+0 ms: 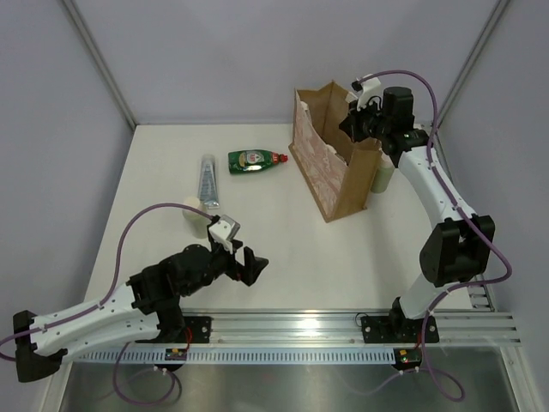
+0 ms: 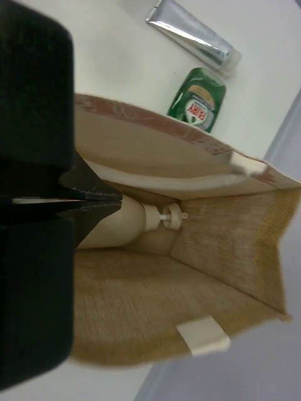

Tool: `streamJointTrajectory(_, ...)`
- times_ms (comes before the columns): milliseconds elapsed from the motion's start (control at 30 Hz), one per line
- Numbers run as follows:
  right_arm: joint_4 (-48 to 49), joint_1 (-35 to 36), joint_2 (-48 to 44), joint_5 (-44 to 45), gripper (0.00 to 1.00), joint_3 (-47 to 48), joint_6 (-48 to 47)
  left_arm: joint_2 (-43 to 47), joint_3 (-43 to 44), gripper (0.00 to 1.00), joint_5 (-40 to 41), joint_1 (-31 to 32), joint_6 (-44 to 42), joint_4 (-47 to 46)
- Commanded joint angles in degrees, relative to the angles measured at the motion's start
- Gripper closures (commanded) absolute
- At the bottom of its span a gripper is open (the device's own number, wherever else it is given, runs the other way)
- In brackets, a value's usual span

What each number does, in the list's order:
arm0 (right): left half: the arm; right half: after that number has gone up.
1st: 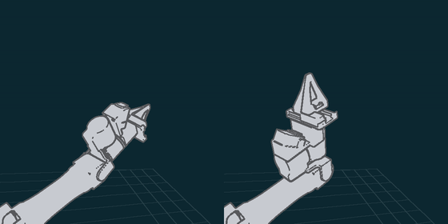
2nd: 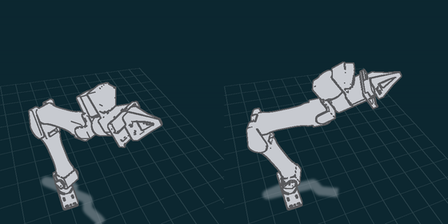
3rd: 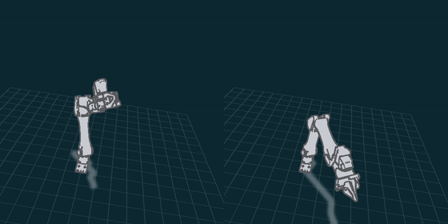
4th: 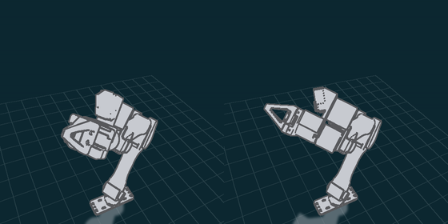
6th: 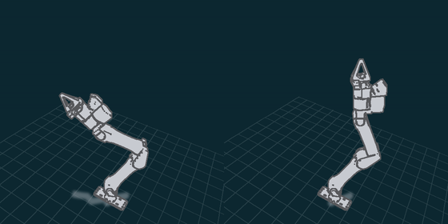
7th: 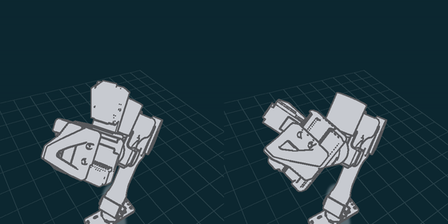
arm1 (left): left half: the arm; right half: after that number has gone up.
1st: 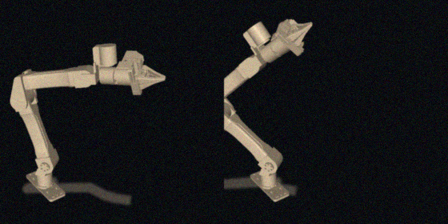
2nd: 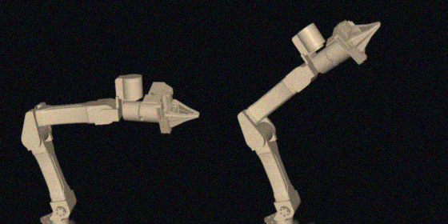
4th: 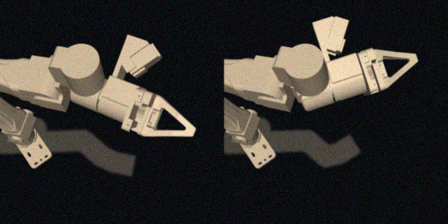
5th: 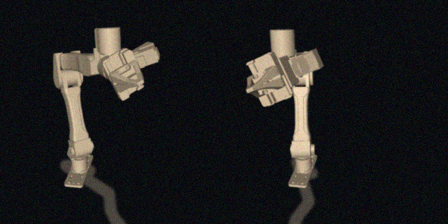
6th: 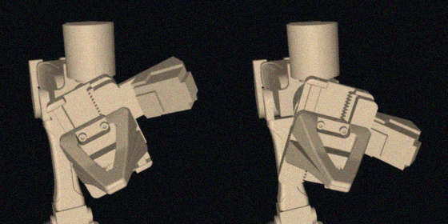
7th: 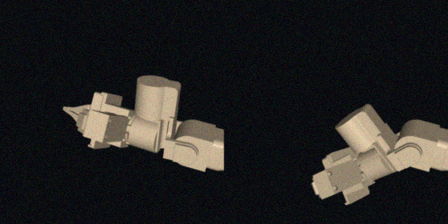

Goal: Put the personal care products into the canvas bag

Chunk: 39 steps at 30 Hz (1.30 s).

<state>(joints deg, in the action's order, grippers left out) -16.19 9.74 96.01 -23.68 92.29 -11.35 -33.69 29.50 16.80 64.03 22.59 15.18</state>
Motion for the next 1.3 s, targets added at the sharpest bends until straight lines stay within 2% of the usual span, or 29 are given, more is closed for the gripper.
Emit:
streamJointTrajectory(0, 2.40, 0.55, -3.19, -2.07, 1.00, -1.93, -1.12, 1.52, 1.88, 0.01, 1.40, 0.22, 1.49, -0.68)
streamJointTrajectory(133, -7.00, 0.37, -7.05, -8.56, 0.86, 1.48, -3.85, 2.31, 3.72, 0.01, 4.55, 0.22, 3.68, 2.13)
streamJointTrajectory(233, -13.07, -0.68, -13.18, -13.12, 0.55, 2.89, -3.33, 2.05, 6.27, 0.01, 10.08, 0.22, 8.76, 7.30)
streamJointTrajectory(300, -16.15, -1.82, -16.89, -17.34, 0.26, 1.50, -3.41, 1.53, 9.69, 0.01, 16.49, 0.22, 12.46, 12.91)
streamJointTrajectory(400, -22.29, -3.84, -23.48, -21.74, 0.10, -1.75, -6.04, 0.65, 14.09, 0.01, 22.48, 0.22, 19.14, 20.66)
streamJointTrajectory(500, -26.61, -6.13, -29.63, -25.34, 0.05, -9.10, -9.99, -0.67, 17.51, 0.01, 26.78, 0.22, 25.29, 29.18)
streamJointTrajectory(633, -26.88, -9.30, -37.71, -30.34, 0.04, -19.85, -12.02, -4.53, 19.54, 0.01, 35.12, 0.22, 36.62, 39.91)
streamJointTrajectory(733, -25.74, -12.28, -41.58, -35.10, 0.04, -26.71, -12.64, -9.36, 20.86, 0.01, 38.21, -0.57, 37.70, 43.26)
streamJointTrajectory(767, -23.74, -12.81, -42.65, -36.16, 0.03, -28.38, -12.38, -11.29, 21.21, 0.01, 38.22, -2.23, 36.49, 41.88)
streamJointTrajectory(800, -22.59, -13.86, -43.61, -38.17, 0.03, -31.53, -12.03, -11.66, 20.96, 0.01, 37.70, -3.63, 31.43, 39.69)
streamJointTrajectory(833, -21.53, -14.30, -45.54, -39.24, 0.03, -32.95, -11.68, -11.57, 19.39, 0.01, 34.30, -5.56, 28.68, 37.14)
streamJointTrajectory(867, -20.82, -14.66, -46.34, -39.94, 0.03, -34.18, -12.28, -11.14, 18.24, 0.01, 31.48, -11.33, 25.78, 31.02)
streamJointTrajectory(933, -19.94, -15.27, -48.97, -41.00, 0.03, -37.61, -12.73, -8.50, 15.43, 0.01, 22.64, -18.12, 18.50, 25.27)
streamJointTrajectory(967, -18.89, -15.45, -49.77, -41.27, 0.03, -38.84, -12.90, -7.80, 13.15, 0.01, 20.84, -24.15, 17.06, 22.03)
streamJointTrajectory(1033, -17.92, -16.24, -51.96, -42.32, 0.03, -41.92, -12.82, -7.53, 11.73, 0.01, 16.02, -29.03, 13.81, 19.55)
streamJointTrajectory(1067, -17.22, -16.68, -52.50, -42.85, 0.03, -42.71, -12.64, -8.31, 10.77, 0.01, 13.38, -33.49, 12.41, 17.01)
streamJointTrajectory(1100, -17.47, -16.85, -52.94, -43.20, 0.02, -42.89, -12.90, -11.54, 10.58, 0.01, 7.61, -35.62, 10.04, 15.68)
streamJointTrajectory(1133, -18.00, -17.12, -52.94, -43.12, 0.02, -42.64, -13.25, -13.57, 10.58, 0.01, 5.29, -38.69, 9.24, 14.89)
streamJointTrajectory(1267, -18.09, -17.65, -52.85, -43.03, 0.02, -42.63, -13.34, -23.59, 12.68, 0.01, 0.61, -41.00, 3.44, 9.45)
